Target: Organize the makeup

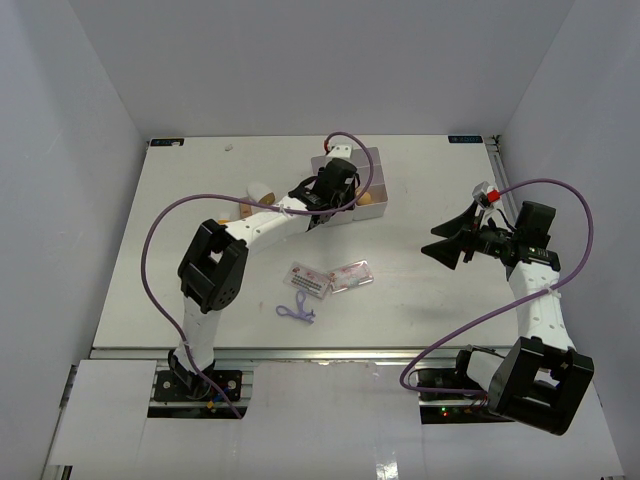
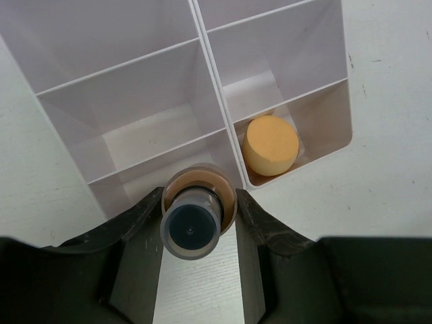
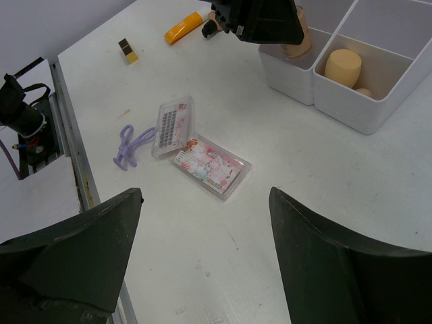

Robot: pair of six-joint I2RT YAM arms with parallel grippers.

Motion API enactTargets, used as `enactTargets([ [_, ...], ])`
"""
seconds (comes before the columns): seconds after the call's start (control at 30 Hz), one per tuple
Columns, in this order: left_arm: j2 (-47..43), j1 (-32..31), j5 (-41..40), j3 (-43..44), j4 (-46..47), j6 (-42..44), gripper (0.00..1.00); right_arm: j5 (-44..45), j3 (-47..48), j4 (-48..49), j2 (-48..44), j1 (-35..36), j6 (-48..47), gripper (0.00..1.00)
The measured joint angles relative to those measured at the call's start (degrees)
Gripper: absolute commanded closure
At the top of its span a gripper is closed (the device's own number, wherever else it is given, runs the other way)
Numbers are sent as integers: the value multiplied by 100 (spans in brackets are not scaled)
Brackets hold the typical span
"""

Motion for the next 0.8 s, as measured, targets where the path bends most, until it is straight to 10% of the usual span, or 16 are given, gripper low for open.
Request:
enactTargets([
  [0.4, 281, -2, -190, 168, 82, -57, 80, 1, -1, 0, 0, -2, 1, 18],
  [0.8, 479, -26, -95, 172, 122, -205, 37, 2, -2, 0, 0, -4, 0, 18],
])
